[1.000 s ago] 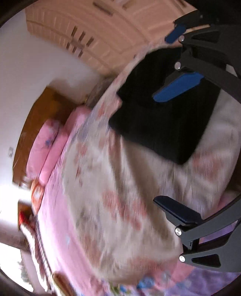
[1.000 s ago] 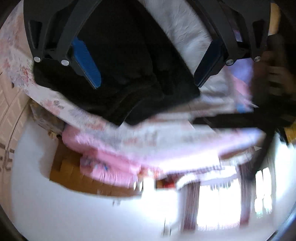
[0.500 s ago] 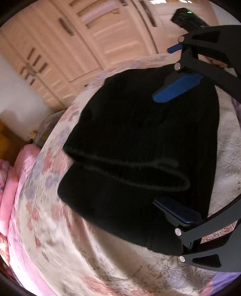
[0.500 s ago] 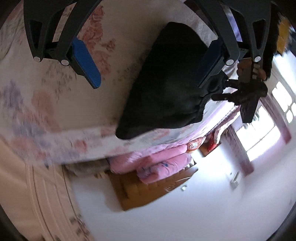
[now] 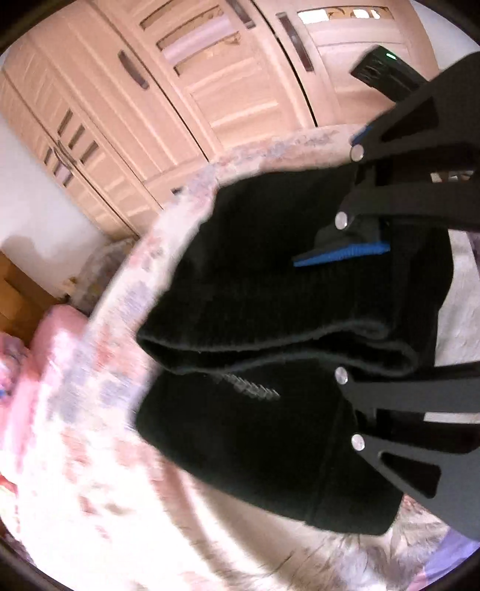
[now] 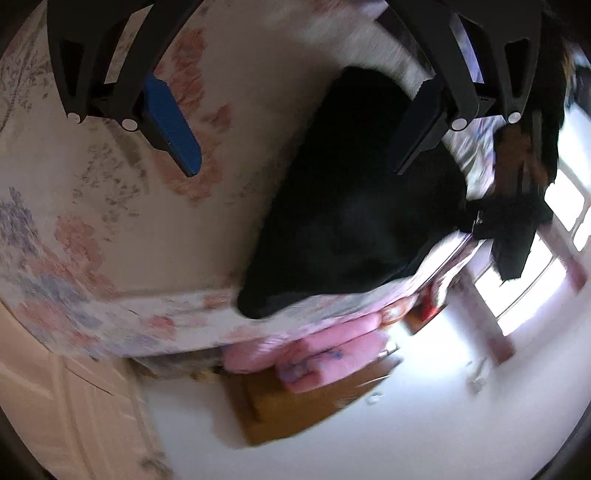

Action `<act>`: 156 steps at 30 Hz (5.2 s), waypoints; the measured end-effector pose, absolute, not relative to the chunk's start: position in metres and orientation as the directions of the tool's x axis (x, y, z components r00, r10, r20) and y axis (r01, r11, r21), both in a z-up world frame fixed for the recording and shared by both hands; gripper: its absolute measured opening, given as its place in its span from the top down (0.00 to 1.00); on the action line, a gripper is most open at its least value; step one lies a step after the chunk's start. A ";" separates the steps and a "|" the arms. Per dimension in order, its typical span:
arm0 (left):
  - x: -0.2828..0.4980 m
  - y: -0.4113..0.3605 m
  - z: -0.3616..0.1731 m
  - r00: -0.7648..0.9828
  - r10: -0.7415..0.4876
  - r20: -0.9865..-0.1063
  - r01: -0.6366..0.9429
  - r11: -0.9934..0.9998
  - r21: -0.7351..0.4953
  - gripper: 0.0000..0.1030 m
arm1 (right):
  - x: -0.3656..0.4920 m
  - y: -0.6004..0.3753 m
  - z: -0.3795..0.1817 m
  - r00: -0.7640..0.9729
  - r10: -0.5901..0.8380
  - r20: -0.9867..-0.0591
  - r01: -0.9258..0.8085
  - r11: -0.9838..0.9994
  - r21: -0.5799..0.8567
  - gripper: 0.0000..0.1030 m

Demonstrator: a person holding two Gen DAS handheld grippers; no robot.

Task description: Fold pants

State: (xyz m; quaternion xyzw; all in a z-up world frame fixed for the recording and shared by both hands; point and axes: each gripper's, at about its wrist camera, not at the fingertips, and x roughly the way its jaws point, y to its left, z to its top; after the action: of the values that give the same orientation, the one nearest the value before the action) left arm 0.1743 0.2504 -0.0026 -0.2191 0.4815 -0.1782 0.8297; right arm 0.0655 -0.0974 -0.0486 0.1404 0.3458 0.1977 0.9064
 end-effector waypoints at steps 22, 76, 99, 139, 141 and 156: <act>0.189 0.355 0.017 0.571 -0.337 -0.749 -0.112 0.871 -0.478 1.00 | 0.056 -0.010 -0.095 0.731 -0.017 -0.683 -0.076 0.991 -0.106 0.05; 0.172 0.366 -0.056 0.570 -0.542 -0.618 -0.088 0.707 -0.701 0.73 | 0.058 0.019 -0.089 0.741 0.005 -0.671 -0.150 0.976 -0.159 0.04; 0.072 0.315 0.057 0.839 0.149 -0.524 -0.248 0.961 -0.125 0.20 | 0.032 -0.025 -0.036 0.717 0.388 -0.579 -0.368 0.916 0.158 0.04; 0.195 0.218 0.035 0.646 -0.295 -0.704 0.188 0.955 -0.229 0.01 | 0.195 -0.009 -0.008 0.377 0.724 -0.577 -0.623 0.659 0.420 0.04; 0.232 0.224 0.003 0.578 -0.231 -0.782 0.103 0.972 -0.210 0.01 | 0.227 -0.002 -0.026 0.347 0.697 -0.628 -0.567 0.689 0.452 0.04; 0.253 0.263 -0.034 0.570 -0.371 -0.733 0.056 0.908 -0.416 0.01 | 0.302 0.023 -0.045 0.324 0.641 -0.695 -0.503 0.739 0.448 0.04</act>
State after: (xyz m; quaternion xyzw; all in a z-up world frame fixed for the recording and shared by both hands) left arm 0.2532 0.2633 -0.0336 -0.1760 0.4472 -0.1229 0.8683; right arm 0.3022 0.0227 -0.0450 0.0751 0.4617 0.3530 0.8103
